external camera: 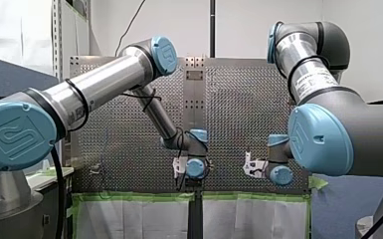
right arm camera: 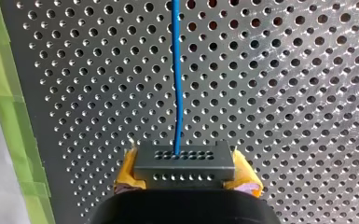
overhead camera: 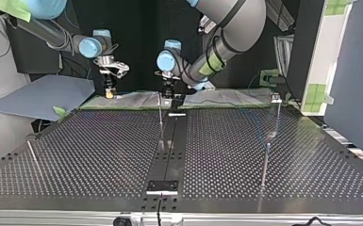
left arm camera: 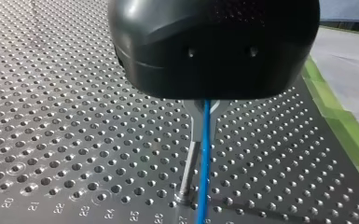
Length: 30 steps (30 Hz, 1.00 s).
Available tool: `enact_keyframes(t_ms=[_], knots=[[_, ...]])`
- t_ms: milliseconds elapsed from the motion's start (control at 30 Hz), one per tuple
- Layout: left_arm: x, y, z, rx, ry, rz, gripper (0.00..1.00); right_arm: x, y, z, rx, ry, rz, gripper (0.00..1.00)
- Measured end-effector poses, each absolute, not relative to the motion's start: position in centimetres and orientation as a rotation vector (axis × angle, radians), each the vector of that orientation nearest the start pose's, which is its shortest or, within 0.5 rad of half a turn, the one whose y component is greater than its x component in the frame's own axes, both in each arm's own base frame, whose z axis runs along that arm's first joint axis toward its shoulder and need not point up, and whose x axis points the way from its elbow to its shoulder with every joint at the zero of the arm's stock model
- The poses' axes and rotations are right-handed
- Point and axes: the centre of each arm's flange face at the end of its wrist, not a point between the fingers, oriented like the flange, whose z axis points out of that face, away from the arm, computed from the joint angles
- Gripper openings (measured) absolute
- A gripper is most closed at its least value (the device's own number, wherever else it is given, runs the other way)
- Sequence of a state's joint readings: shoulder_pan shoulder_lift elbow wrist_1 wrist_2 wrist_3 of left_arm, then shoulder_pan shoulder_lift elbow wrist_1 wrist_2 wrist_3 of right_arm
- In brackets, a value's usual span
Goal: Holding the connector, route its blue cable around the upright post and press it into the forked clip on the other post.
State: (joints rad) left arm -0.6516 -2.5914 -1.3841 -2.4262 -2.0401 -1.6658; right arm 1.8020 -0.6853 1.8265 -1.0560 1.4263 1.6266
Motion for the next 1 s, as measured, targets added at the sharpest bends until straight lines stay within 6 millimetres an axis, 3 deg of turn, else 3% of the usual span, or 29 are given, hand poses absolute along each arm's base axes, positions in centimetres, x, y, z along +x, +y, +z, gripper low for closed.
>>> enact_keyframes(t_ms=[933,967,1000], knots=[[53.5,-47.7,-1.0,0.103,1.674,-0.173,0.0,27.7,-55.0,-2.4,1.506,-1.112,1.488,0.31],[53.5,-47.7,-1.0,0.103,1.673,-0.174,0.09,27.7,-55.0,-2.4,1.506,-1.112,1.488,0.31],[53.5,-47.7,-1.0,0.104,1.673,-0.175,0.09,27.7,-55.0,-2.4,1.505,-1.112,1.488,0.31]])
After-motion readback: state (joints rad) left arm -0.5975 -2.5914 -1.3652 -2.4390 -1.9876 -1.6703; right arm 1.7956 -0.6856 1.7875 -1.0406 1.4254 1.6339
